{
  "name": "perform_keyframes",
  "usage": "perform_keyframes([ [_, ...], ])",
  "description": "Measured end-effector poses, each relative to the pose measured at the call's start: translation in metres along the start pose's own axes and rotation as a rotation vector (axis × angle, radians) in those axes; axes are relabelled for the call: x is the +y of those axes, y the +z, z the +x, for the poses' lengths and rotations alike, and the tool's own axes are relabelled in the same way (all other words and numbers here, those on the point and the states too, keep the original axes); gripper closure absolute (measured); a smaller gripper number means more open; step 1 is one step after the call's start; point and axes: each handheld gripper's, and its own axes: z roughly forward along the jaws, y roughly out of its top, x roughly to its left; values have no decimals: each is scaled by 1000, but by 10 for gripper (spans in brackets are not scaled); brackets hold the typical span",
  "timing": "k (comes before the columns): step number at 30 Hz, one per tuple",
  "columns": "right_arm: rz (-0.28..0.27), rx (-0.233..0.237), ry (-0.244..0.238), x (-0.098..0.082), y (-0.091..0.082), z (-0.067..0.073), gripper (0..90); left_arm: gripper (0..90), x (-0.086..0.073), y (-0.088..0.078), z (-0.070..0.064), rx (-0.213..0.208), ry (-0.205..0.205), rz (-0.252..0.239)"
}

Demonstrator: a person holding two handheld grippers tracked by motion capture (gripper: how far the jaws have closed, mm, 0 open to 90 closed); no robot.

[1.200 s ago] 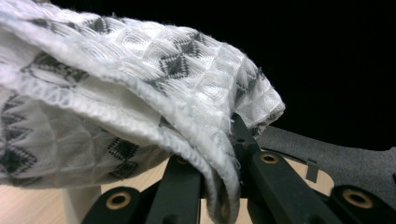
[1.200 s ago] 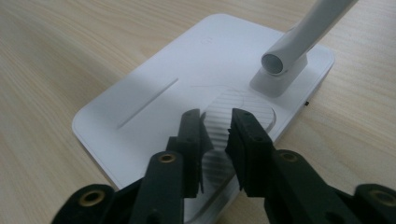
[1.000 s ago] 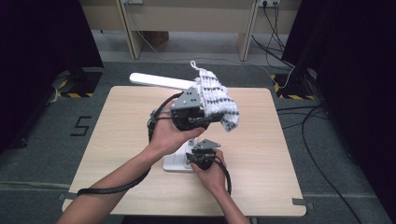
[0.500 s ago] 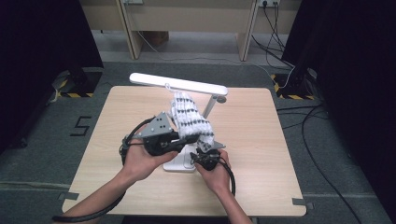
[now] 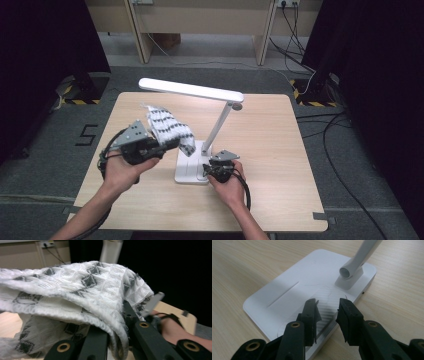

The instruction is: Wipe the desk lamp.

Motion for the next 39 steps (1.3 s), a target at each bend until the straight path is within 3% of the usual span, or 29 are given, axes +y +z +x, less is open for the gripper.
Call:
perform_keyframes([
  [4,1,4,0,-2,5,1,677,844,8,-5,27,62,-4,-22],
  [12,7,11,7,0,7,2,679,844,24,-10,54,136,-29,-68],
  [20,13,12,15,0,7,1,680,845,32,-11,59,184,-38,-99],
  [28,11,13,8,0,7,1,680,844,36,-8,65,214,-18,-80],
  [39,13,13,9,0,7,2,681,844,41,2,59,214,33,-74],
])
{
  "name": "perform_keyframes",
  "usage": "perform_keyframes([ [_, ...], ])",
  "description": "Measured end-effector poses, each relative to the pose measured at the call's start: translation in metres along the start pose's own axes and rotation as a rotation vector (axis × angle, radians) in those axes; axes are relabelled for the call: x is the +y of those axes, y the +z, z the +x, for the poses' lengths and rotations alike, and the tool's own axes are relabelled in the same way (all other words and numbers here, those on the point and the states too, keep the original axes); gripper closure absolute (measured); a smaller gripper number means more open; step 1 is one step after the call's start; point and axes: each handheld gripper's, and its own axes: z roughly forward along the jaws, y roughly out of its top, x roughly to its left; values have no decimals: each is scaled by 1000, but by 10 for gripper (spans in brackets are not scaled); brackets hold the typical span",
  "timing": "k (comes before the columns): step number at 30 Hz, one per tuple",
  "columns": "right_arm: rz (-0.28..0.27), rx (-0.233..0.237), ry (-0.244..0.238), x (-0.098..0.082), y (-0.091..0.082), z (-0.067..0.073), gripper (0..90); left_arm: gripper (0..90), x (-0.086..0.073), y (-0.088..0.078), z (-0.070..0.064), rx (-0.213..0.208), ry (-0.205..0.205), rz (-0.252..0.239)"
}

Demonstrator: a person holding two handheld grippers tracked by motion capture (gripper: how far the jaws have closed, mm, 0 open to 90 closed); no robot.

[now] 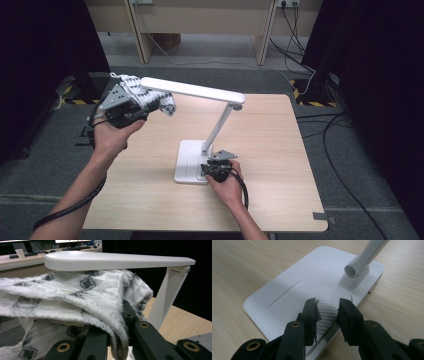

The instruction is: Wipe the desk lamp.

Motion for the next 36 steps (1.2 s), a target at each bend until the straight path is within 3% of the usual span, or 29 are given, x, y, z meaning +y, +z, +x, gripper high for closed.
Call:
perform_keyframes([
  [36,-8,-1,-1,-1,0,-1,684,844,3,53,-55,-152,67,16],
])
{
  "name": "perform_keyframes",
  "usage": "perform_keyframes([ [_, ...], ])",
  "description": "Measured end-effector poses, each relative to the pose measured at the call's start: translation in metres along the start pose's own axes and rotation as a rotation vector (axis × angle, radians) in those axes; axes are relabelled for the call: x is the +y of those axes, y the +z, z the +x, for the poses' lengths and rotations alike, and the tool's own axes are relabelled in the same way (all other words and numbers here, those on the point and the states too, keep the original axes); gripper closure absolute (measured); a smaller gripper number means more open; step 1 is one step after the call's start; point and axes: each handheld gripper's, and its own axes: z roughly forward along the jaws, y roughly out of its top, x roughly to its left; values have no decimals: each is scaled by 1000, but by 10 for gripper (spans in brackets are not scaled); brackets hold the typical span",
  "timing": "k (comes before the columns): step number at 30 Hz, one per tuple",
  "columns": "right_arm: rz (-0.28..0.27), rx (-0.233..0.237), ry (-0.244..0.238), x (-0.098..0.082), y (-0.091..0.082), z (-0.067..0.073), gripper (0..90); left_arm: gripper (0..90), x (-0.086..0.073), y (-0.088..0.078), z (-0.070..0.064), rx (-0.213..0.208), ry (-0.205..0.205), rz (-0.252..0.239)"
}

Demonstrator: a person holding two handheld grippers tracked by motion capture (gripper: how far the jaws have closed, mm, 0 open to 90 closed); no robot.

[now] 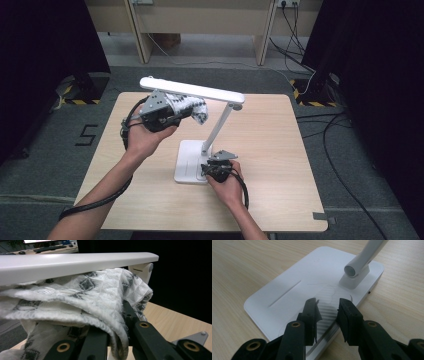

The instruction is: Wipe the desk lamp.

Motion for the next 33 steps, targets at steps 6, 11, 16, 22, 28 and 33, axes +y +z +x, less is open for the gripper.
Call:
perform_keyframes([
  [6,3,1,0,0,0,0,684,843,0,10,-7,-23,0,-1],
  [11,2,1,-1,0,0,0,684,843,-3,17,-12,-41,6,12],
  [16,2,4,1,0,0,-1,688,843,-2,23,-18,-56,16,15],
  [22,3,5,3,0,0,-1,688,843,2,29,-25,-73,22,12],
  [28,4,7,3,1,0,-1,688,843,1,37,-28,-80,21,18],
  [33,3,6,1,0,0,-1,687,843,2,44,-31,-87,21,10],
])
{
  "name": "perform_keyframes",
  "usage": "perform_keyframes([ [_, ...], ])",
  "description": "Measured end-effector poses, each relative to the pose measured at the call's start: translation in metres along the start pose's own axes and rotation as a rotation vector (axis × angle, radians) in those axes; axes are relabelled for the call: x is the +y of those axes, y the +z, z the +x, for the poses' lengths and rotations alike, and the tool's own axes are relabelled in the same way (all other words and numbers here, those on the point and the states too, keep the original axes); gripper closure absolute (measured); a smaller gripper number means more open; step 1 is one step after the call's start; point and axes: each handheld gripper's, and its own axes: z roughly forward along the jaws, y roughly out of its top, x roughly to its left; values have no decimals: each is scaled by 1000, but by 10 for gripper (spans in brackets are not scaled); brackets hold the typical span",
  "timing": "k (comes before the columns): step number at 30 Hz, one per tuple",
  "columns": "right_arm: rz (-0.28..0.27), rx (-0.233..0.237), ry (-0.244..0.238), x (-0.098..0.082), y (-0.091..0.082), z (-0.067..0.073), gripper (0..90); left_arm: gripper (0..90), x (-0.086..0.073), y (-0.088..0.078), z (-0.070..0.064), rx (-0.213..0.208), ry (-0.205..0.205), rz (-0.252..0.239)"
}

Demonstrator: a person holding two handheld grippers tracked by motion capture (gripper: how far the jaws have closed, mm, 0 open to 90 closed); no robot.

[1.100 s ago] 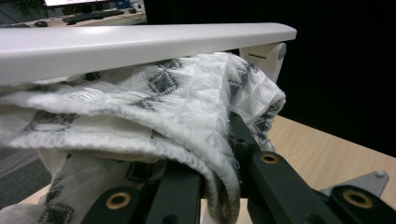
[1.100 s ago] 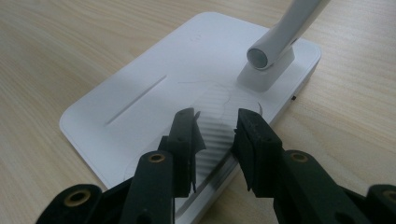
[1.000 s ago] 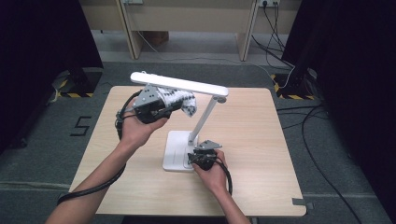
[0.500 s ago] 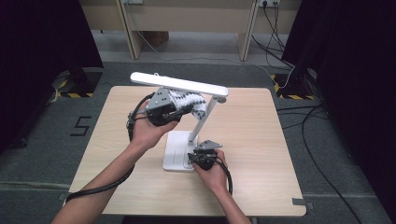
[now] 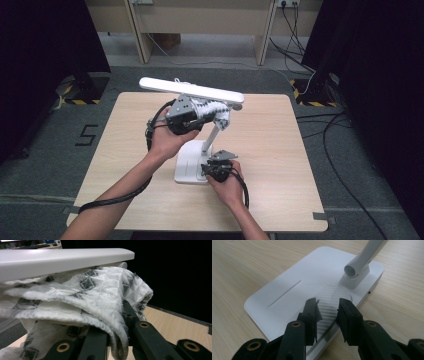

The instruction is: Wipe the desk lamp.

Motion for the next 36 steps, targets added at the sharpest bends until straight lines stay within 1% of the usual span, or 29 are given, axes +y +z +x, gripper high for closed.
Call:
perform_keyframes([
  [5,-1,1,-1,0,0,0,688,841,0,5,-1,2,-7,-11],
  [7,-3,0,-1,0,0,0,688,841,-1,7,-1,7,-16,-17],
  [12,-4,2,0,0,0,0,688,841,-4,9,-1,32,-43,-52],
  [17,-3,2,0,0,0,0,688,840,-9,13,0,46,-54,-81],
  [19,-5,4,1,-1,0,-1,688,840,-10,14,0,46,-58,-81],
  [23,-6,5,-1,-1,0,-1,688,840,-11,17,0,57,-41,-72],
  [27,-7,5,-1,-1,0,-1,688,840,-12,20,3,58,-46,-64],
  [32,-7,5,-2,-1,0,-1,688,841,-21,24,5,67,-45,-36],
  [36,-6,5,-1,-1,0,-1,688,841,-30,27,7,67,-48,-12],
])
